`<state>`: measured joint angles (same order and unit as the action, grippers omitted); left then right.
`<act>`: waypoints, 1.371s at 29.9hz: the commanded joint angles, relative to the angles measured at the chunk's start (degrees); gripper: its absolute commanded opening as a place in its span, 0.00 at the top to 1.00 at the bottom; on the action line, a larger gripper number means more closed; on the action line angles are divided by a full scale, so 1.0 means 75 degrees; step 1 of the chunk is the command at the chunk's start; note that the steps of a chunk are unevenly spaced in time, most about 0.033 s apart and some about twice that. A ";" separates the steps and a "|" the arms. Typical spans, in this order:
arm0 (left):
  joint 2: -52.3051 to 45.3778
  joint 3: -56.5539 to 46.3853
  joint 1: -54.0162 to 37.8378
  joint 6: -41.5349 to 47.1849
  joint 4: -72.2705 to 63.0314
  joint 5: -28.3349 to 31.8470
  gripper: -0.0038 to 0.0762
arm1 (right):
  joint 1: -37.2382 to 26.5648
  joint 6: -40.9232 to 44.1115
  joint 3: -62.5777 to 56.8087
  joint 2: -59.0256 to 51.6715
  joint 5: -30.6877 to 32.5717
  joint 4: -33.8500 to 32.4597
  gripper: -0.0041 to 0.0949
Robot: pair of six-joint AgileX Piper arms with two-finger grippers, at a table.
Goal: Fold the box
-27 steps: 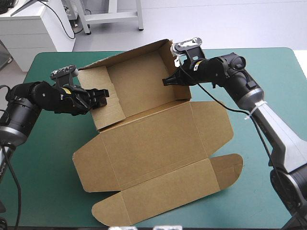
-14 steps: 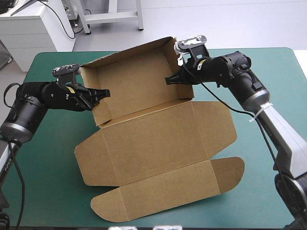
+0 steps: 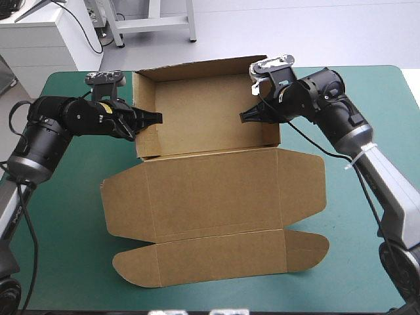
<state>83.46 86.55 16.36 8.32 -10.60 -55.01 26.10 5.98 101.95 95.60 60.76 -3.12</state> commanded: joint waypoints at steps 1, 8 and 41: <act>0.0129 0.0658 0.0299 -0.0101 0.0094 0.0549 0.96 | 0.0066 -0.0156 0.0186 -0.0311 0.0766 -0.0306 0.96; 0.1072 0.0695 0.0807 0.0020 0.0321 0.0155 0.96 | 0.0066 0.0143 0.0167 0.0173 0.1414 -0.0184 0.96; 0.2926 0.0695 0.0807 -0.0275 0.0733 -0.0761 0.92 | 0.0066 0.0251 0.0171 0.1985 0.1411 0.0082 0.84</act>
<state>106.76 90.80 21.66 9.61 -3.87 -62.39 25.96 10.05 101.59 113.50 70.63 -3.00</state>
